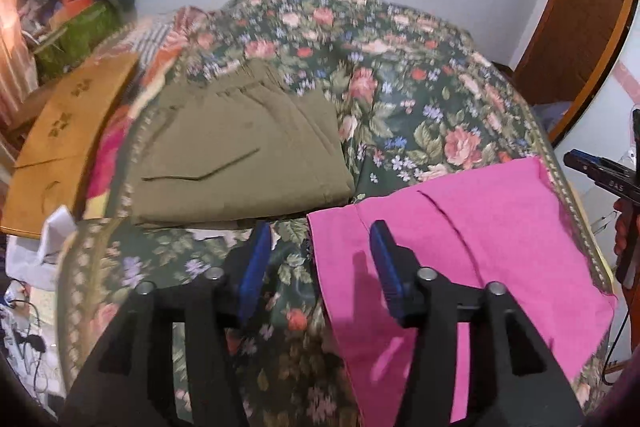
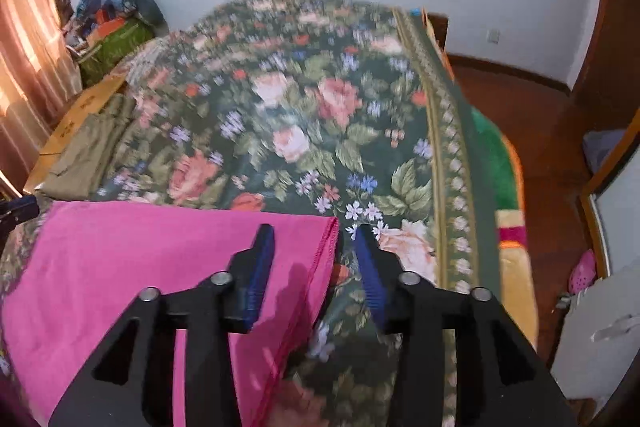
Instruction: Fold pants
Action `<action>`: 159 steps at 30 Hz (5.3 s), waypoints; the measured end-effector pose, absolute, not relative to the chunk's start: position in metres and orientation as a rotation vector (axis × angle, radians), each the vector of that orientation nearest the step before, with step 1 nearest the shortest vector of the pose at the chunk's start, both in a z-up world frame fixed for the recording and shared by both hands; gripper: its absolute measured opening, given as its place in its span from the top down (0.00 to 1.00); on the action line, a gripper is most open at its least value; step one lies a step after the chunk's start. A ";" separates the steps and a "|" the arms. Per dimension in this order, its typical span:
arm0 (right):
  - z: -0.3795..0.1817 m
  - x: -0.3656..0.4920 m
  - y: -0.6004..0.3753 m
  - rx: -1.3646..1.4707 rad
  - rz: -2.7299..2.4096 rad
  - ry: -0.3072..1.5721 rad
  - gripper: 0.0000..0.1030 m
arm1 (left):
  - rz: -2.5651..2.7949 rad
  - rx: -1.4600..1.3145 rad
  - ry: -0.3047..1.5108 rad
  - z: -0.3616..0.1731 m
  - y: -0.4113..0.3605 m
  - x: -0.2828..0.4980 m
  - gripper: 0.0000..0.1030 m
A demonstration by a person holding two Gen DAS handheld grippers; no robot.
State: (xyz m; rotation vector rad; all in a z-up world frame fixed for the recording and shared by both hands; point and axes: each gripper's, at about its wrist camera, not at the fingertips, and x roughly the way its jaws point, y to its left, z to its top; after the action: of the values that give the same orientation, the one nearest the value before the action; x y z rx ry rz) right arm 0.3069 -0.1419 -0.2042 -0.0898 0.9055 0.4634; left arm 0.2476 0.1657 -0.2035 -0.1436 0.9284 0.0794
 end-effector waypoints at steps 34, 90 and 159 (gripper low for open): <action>-0.224 0.138 -0.125 -0.106 0.646 0.953 0.53 | -0.104 -0.643 1.033 -0.238 0.111 0.122 0.16; -0.205 0.112 0.011 -0.262 0.953 1.007 0.44 | 0.040 -0.085 0.706 -0.134 0.066 0.094 0.78; -0.197 0.104 -0.193 0.128 0.598 0.953 0.43 | -0.374 0.060 0.836 -0.141 -0.083 0.174 0.50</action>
State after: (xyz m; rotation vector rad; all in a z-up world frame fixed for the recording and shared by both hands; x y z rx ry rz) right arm 0.1044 -0.1926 -0.1966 0.1279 0.9529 0.5982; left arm 0.1739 -0.0832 -0.1415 0.0599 0.8362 -0.3737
